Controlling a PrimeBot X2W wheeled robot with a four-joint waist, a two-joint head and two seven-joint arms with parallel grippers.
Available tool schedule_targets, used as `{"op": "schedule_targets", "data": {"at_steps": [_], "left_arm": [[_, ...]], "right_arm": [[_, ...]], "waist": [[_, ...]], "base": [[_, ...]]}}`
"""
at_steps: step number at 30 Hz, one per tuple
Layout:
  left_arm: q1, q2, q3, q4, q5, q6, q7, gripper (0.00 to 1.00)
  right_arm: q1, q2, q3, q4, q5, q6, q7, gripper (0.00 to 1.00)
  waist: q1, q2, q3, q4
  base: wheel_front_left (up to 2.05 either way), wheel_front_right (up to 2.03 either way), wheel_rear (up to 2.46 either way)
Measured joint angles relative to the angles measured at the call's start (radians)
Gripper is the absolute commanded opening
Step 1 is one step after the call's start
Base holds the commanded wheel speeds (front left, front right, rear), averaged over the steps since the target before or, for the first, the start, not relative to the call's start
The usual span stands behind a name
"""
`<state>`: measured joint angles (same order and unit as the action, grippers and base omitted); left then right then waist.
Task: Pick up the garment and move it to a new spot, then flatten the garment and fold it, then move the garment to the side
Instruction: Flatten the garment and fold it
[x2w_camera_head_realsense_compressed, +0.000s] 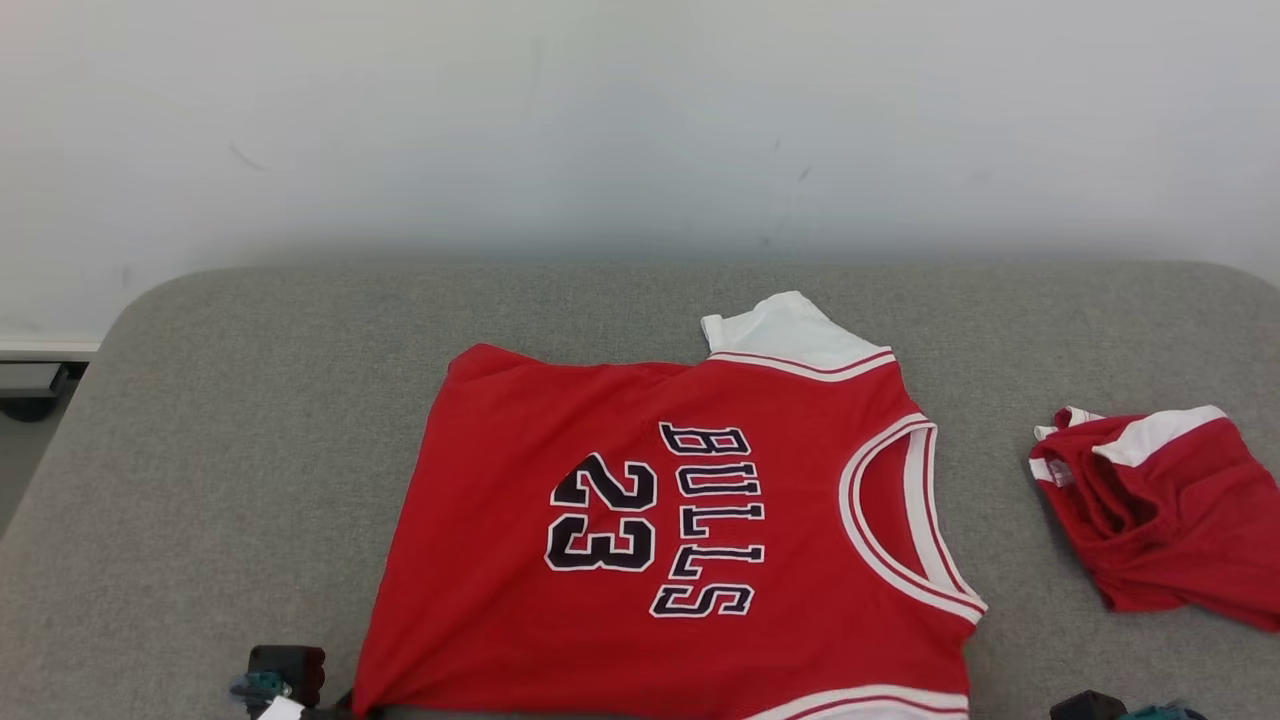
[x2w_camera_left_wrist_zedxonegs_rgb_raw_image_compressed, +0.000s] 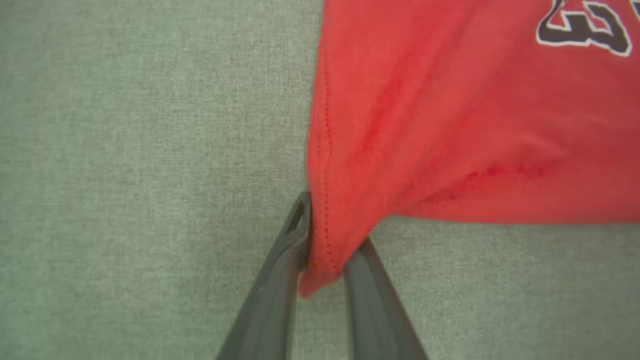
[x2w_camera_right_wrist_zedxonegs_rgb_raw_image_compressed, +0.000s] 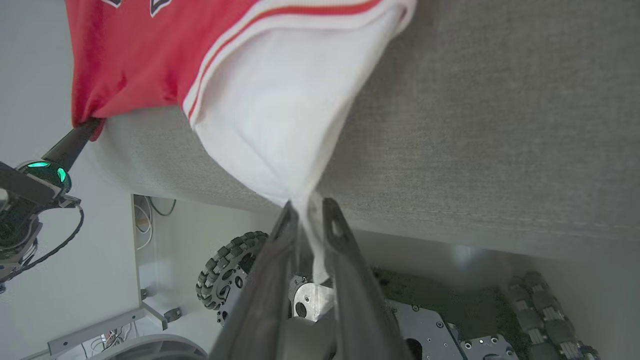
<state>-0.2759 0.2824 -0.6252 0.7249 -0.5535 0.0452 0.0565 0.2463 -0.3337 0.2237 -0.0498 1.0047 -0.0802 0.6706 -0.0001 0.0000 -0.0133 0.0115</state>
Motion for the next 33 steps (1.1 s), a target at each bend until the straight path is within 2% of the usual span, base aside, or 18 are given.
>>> {"op": "schedule_targets", "data": {"at_steps": [7,11,14,17,19,24,28,33], "left_arm": [[0.017,0.013,-0.006,-0.037,0.000,0.002,0.028,1.00],[0.058,0.040,0.022,-0.059,-0.002,0.031,0.021,1.00],[0.094,0.037,0.088,-0.091,-0.025,0.067,-0.033,1.00],[0.116,0.024,0.155,-0.148,-0.036,0.079,-0.121,1.00],[0.132,0.020,0.184,-0.195,-0.031,0.079,-0.191,1.00],[0.181,-0.007,0.240,-0.291,0.020,0.079,-0.323,1.00],[0.216,-0.046,0.321,-0.335,0.115,0.079,-0.320,1.00],[0.248,-0.079,0.332,-0.439,0.195,0.079,-0.315,1.00]], "right_arm": [[0.016,-0.006,0.012,-0.021,-0.009,-0.013,0.026,1.00],[0.029,-0.047,-0.013,-0.022,-0.089,-0.031,0.006,1.00],[0.030,-0.048,-0.076,-0.022,-0.164,-0.044,-0.069,1.00],[0.029,-0.002,-0.154,-0.028,-0.188,-0.048,-0.164,1.00],[0.029,0.053,-0.187,-0.035,-0.210,-0.049,-0.233,1.00],[0.021,0.151,-0.224,-0.030,-0.299,-0.049,-0.374,1.00],[-0.015,0.211,-0.245,-0.039,-0.356,-0.049,-0.483,1.00],[-0.059,0.243,-0.239,-0.052,-0.408,-0.049,-0.582,1.00]], "waist": [[0.0001,0.0000,-0.006,0.000],[0.0001,0.0000,-0.017,0.002],[0.0001,0.0000,-0.027,0.002],[0.0001,0.0000,-0.040,0.006],[0.0001,-0.0001,-0.049,0.009],[0.0001,0.0000,-0.072,0.019],[0.0000,-0.0001,-0.089,0.021],[0.0000,-0.0001,-0.104,0.016]], "base": [[0.00,0.00,0.00],[0.00,0.00,0.00],[0.00,0.00,0.00],[0.00,0.00,0.00],[0.00,0.00,0.00],[0.00,0.00,0.00],[0.00,0.00,0.00],[0.00,0.00,0.00]]}}
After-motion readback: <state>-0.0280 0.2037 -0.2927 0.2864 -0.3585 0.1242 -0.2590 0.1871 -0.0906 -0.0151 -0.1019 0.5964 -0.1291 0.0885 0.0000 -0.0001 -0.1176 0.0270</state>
